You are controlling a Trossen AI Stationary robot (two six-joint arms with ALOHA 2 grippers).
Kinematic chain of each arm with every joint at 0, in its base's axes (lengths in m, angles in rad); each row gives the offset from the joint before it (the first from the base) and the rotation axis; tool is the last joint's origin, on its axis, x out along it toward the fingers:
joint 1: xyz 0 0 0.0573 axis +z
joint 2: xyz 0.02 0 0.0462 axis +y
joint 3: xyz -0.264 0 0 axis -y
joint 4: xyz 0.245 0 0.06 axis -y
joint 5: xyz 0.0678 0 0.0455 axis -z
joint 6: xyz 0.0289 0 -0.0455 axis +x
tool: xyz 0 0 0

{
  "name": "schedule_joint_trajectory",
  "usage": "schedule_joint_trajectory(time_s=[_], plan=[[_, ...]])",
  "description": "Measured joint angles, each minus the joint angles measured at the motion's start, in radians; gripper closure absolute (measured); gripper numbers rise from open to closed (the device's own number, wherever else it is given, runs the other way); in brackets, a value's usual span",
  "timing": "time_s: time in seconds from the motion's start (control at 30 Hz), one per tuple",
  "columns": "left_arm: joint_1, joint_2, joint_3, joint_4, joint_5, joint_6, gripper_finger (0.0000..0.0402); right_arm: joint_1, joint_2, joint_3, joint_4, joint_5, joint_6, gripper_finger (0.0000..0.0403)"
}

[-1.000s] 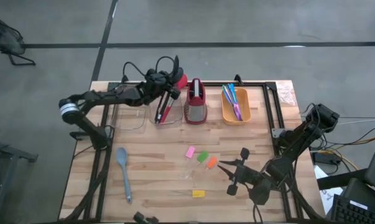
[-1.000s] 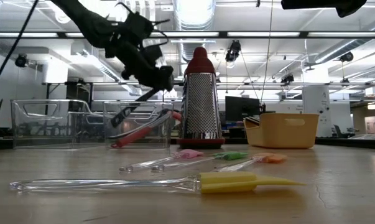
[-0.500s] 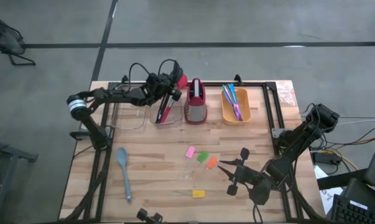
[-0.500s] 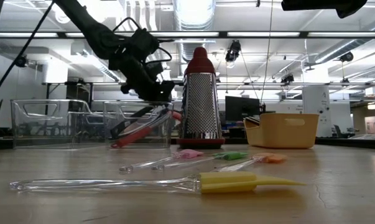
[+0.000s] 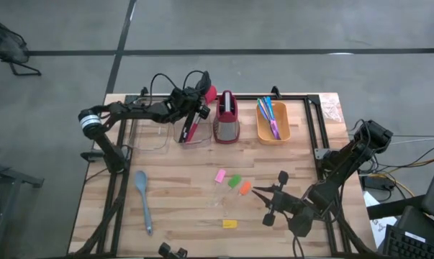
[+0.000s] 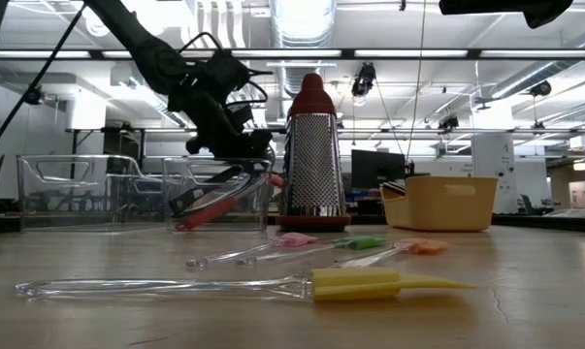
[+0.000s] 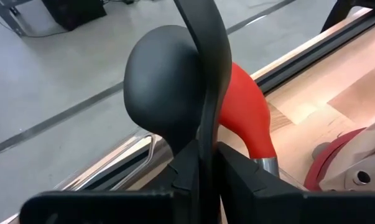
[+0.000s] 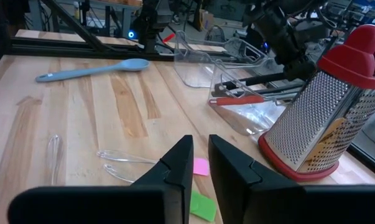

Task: Pick & Place Kitchen Items
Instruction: Put the black serving spoon into the right transparent bin, then put the blue serving spoon into the right transparent bin

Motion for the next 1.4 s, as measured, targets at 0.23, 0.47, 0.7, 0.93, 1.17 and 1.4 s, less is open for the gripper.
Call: schedule_joint_trajectory(time_s=[0.23,0.47,0.7,0.93,1.17,1.4], plan=[[-0.002,-0.020,0.000,-0.008,0.030,-0.003,0.0351,0.000,0.000,0.000,0.000,0.000,0.000,0.0343],[0.003,-0.050,0.000,-0.022,0.028,-0.105,0.0351,0.000,0.000,0.000,0.000,0.000,0.004,0.0324],[0.002,-0.107,0.000,-0.029,0.023,-0.096,0.0351,0.000,0.000,-0.002,0.000,0.000,0.007,0.0310],[-0.007,-0.207,0.000,-0.173,0.042,-0.135,0.0351,0.000,0.000,-0.003,0.000,0.000,0.007,0.0302],[-0.111,-0.306,0.000,-0.488,0.116,-0.200,0.0351,0.000,0.000,-0.003,0.001,0.000,0.007,0.0321],[-0.328,-0.410,0.000,-0.774,-0.004,-0.423,0.0351,0.000,0.000,-0.003,0.002,-0.001,0.008,0.0347]])
